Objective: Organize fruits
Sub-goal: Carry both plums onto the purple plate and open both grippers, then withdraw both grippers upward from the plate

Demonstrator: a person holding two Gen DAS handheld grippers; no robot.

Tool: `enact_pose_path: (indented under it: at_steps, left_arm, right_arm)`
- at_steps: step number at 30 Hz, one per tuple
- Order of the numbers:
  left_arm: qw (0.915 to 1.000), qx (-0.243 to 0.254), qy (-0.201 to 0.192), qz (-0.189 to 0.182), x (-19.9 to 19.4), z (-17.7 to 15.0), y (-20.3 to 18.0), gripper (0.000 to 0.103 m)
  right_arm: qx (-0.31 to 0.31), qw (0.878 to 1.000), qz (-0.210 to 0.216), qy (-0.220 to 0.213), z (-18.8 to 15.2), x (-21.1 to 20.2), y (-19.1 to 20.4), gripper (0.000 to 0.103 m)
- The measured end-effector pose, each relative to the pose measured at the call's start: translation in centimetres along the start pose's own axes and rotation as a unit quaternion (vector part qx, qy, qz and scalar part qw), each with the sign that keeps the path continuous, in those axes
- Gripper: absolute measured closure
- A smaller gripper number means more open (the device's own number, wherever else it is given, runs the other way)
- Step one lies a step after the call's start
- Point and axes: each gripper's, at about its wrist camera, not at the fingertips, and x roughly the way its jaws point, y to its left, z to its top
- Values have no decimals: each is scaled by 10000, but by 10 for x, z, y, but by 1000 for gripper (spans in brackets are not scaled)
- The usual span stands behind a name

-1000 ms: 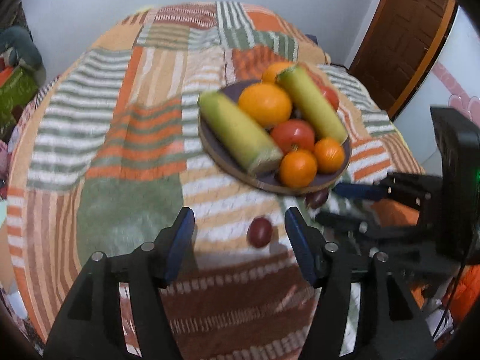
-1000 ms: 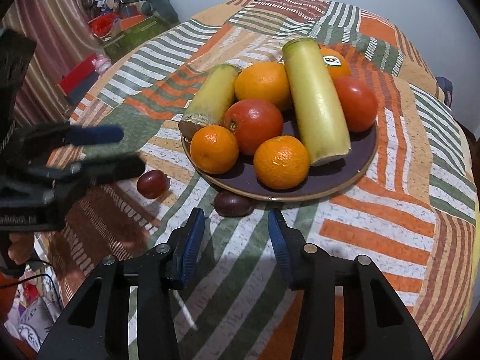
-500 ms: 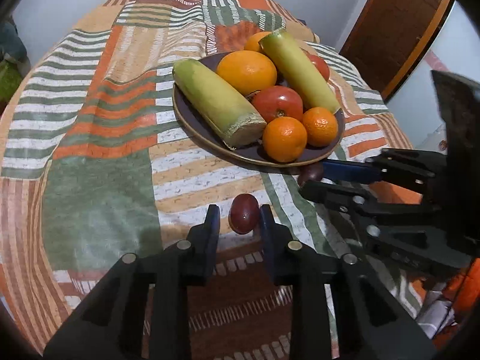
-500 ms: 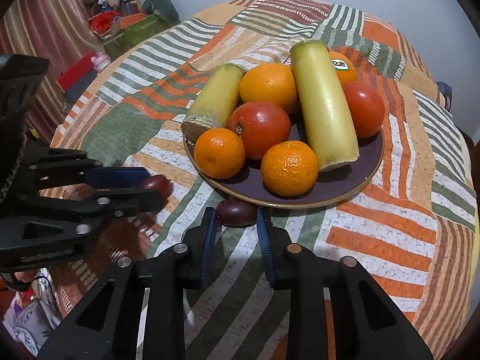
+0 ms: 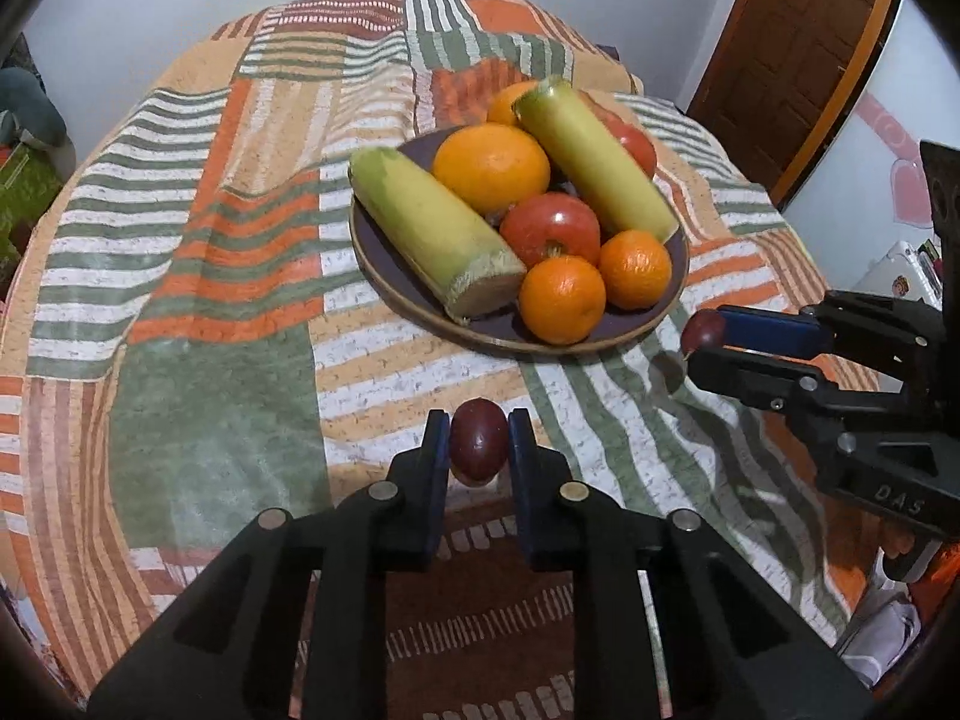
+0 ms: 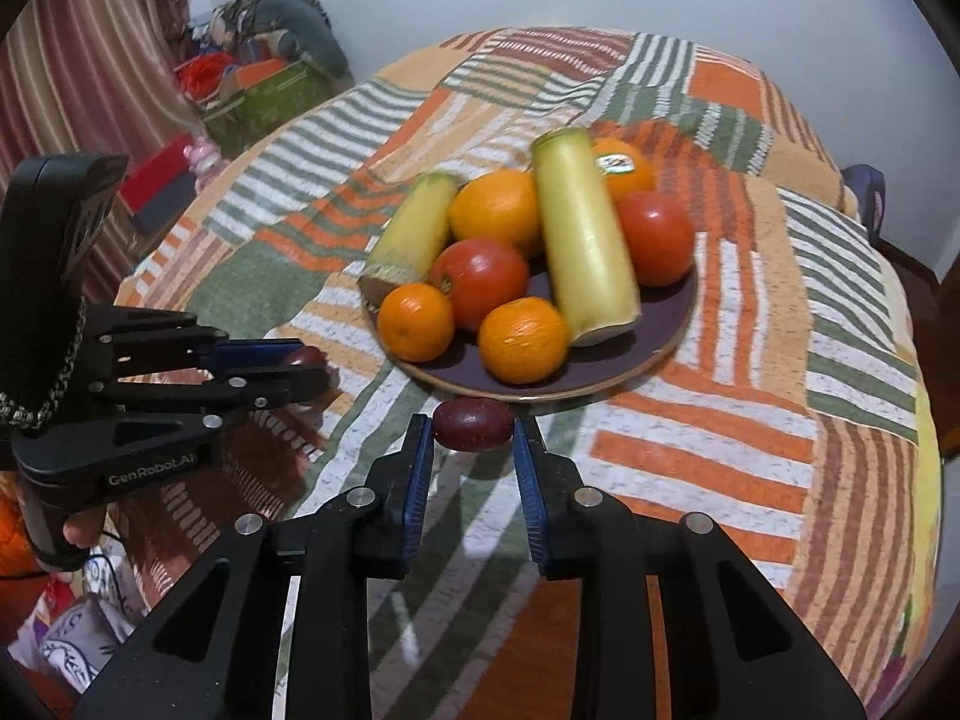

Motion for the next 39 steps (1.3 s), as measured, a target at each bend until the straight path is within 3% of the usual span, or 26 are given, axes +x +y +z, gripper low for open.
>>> enact_pose_path:
  at_steps: [14,39]
  left_arm:
    - [9980,72,-615,-154,-18,50,-11,84]
    - [9985,10,-537,-71,18,70,-5,84]
  right_arm:
    - [94,9988,-43,-481,27,-9,-10,78]
    - [129,9994,16,-313,39,21,-17,77]
